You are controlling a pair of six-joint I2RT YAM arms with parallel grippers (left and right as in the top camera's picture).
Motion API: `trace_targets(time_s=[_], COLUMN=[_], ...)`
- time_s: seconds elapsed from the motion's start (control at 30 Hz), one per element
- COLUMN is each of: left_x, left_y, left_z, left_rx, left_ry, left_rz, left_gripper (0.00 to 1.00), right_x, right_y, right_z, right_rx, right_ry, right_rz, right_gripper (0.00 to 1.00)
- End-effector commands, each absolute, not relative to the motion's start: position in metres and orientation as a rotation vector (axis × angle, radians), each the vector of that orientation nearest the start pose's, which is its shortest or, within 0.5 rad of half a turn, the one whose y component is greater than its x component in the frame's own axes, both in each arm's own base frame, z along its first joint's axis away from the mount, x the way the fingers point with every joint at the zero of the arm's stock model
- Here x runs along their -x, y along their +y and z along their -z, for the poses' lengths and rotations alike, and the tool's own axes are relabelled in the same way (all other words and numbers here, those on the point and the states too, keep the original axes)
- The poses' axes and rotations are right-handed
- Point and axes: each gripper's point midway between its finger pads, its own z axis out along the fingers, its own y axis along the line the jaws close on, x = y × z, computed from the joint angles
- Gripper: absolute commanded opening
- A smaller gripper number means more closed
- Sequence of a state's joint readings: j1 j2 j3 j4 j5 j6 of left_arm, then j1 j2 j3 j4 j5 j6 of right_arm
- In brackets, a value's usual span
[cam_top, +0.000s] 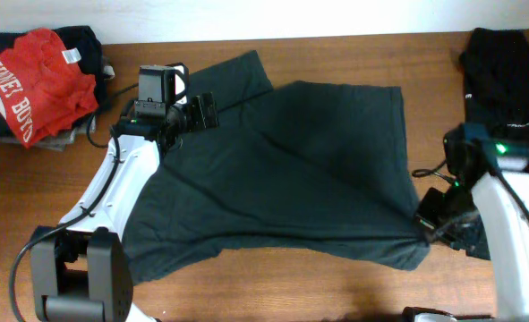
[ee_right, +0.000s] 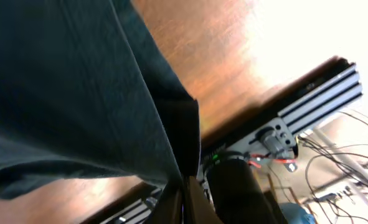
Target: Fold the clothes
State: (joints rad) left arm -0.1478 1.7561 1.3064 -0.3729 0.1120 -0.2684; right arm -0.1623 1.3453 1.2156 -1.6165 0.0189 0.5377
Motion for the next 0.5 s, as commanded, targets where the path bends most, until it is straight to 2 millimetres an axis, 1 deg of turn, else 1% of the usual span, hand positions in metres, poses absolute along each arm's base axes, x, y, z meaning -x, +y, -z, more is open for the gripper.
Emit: trace_targets(time_s=[0.0, 0.07, 0.13, 0.17, 0.23, 0.27, 0.3, 0.37, 0.47], left_x=[-0.476, -0.475, -0.475, -0.475, -0.475, -0.475, -0.475, -0.475, -0.475], left_y=[-0.09, -0.09, -0.089, -0.089, -0.089, -0.089, -0.089, -0.089, -0.089], left_z=[-0.142, -0.141, -0.141, -0.141, -0.141, -0.141, -0.141, -0.141, -0.141], left_rx=[0.074, 0.074, 0.074, 0.074, 0.074, 0.074, 0.074, 0.074, 0.074], left_ry=[2.404, 2.407, 2.408, 2.408, 2.408, 2.408, 2.408, 2.408, 2.408], left_rz=[0.316, 0.316, 0.316, 0.316, 0.316, 0.316, 0.316, 0.316, 0.316], left_gripper=[0.97, 0.97, 0.97, 0.97, 0.97, 0.97, 0.97, 0.97, 0.97], right_x=[-0.159, -0.153, -0.15, -0.149, -0.147, -0.145, -0.143, -0.141, -0.143], right_y=[-0.028, -0.027, -0.027, -0.027, -0.026, -0.026, -0.026, -0.025, -0.025], right_z=[-0.167, -0.167, -0.164, -0.159, -0.152, -0.148, -0.144, -0.142, -0.143], right_rx=[-1.161, -1.168, -1.172, -1.175, -1.181, -1.188, -1.206, -1.232, -1.257], right_ry=[3.076, 3.095, 3.106, 3.113, 3.126, 3.13, 3.134, 3.134, 3.117], right_rz=[0.061, 0.069, 0.08, 0.083, 0.087, 0.09, 0.096, 0.102, 0.092], right_gripper=[0.04, 0.04, 0.04, 0.14, 0.18, 0.28, 0.44, 0.44, 0.47])
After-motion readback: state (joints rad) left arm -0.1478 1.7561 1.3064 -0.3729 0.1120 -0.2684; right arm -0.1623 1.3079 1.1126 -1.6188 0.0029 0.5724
